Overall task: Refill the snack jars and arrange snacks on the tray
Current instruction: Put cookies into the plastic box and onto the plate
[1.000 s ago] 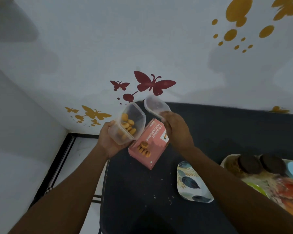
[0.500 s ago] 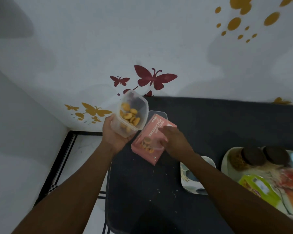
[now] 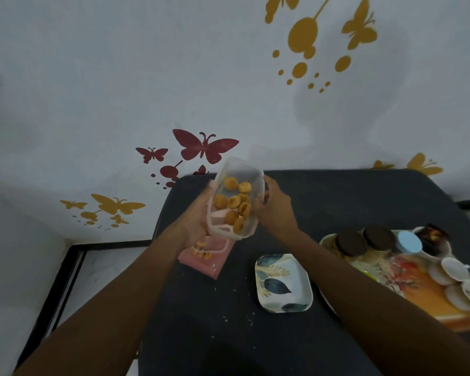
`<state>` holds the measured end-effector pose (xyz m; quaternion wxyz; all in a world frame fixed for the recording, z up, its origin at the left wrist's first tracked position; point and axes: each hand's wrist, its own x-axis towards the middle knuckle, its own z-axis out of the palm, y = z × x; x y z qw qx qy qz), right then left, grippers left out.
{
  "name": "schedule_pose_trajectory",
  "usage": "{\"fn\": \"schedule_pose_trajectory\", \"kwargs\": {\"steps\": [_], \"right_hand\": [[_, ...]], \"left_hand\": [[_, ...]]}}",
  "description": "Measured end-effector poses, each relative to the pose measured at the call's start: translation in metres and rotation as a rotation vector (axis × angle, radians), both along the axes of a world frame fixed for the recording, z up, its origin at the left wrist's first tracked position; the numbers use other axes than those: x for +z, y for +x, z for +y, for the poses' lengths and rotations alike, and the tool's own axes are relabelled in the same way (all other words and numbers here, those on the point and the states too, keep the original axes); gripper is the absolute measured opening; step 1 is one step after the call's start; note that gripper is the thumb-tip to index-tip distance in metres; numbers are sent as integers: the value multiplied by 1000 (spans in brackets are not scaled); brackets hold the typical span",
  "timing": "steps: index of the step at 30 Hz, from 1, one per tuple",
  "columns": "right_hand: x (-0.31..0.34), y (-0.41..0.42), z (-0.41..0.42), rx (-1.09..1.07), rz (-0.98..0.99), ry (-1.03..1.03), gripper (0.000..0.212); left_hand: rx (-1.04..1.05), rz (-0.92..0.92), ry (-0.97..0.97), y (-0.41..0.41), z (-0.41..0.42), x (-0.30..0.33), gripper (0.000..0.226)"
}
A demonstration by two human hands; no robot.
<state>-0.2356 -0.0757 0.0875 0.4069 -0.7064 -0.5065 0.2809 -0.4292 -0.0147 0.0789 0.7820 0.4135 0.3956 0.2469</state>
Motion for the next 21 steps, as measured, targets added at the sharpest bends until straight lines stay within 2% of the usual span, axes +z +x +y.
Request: {"fn": "schedule_pose_trajectory", "kwargs": {"steps": [2, 4, 6, 8, 10, 12, 14, 18, 21], "right_hand": [[0, 3, -1, 23, -70, -6, 45], [0, 8, -2, 57, -389, 4, 56], [3, 15, -7, 208, -700, 20, 67], [5, 20, -15, 409, -925, -19, 66], [4, 24, -22, 498, -1109, -72, 62], [6, 24, -24, 530, -1157, -162, 64], [7, 24, -26, 536, -1123, -216, 62], [8, 23, -28, 548, -1131, -224, 42], [5, 19, -25, 586, -1033, -263, 38]], "left_hand": [[-28, 99, 106, 11, -2, 1, 49], [8, 162, 155, 19, -6, -2, 44], [-1, 178, 161, 25, -10, -3, 43], [-65, 232, 150, 30, -14, -1, 47], [-174, 281, 153, 33, -16, -1, 57], [-239, 308, 166, 35, -16, -5, 60], [-258, 333, 174, 37, -15, -6, 58], [-299, 402, 152, 37, -13, 3, 42], [-368, 476, 112, 34, -10, 7, 54]]}}
